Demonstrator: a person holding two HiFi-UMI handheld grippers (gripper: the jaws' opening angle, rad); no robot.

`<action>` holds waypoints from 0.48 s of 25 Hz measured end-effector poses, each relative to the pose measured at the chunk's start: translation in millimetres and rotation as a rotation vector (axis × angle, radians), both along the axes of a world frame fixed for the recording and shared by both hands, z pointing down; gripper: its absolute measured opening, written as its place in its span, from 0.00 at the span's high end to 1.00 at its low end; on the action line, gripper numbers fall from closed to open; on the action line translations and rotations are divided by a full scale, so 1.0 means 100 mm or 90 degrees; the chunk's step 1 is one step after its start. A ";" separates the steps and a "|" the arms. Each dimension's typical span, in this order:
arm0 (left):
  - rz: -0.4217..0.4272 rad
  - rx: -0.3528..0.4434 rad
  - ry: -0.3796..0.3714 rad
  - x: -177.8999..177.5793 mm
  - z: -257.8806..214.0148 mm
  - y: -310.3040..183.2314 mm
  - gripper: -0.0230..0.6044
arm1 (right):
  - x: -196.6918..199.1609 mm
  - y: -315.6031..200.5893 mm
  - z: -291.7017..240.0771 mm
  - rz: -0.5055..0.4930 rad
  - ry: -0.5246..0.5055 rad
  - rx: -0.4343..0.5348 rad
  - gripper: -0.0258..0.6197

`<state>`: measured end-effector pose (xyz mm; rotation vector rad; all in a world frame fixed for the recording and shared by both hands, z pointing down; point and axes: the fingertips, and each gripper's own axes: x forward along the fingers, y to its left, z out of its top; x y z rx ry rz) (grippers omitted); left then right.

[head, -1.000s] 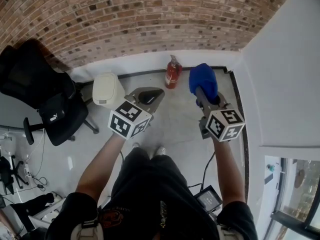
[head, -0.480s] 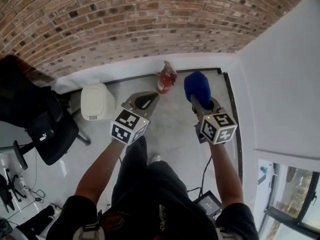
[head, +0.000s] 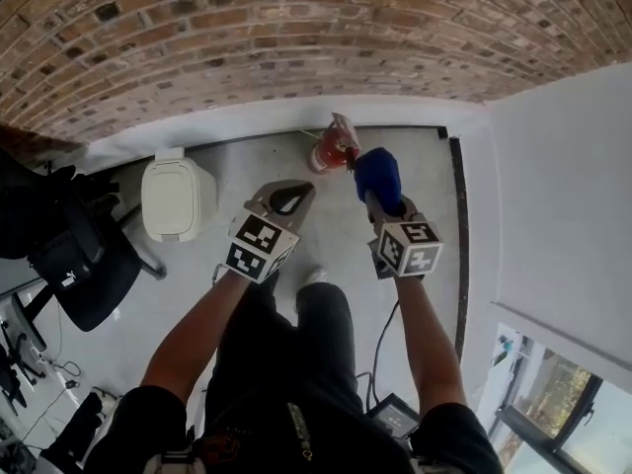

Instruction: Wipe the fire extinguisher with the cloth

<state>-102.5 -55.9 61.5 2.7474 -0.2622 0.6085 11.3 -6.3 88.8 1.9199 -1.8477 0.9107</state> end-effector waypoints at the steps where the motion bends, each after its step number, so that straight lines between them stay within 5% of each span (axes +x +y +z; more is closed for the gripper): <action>1: -0.001 -0.007 -0.006 0.04 0.13 -0.03 0.95 | 0.03 -0.04 0.20 0.004 -0.012 -0.012 0.91; 12: -0.022 -0.057 -0.042 0.64 1.86 -0.28 0.95 | 0.08 -0.49 2.41 0.047 -0.120 -0.049 0.91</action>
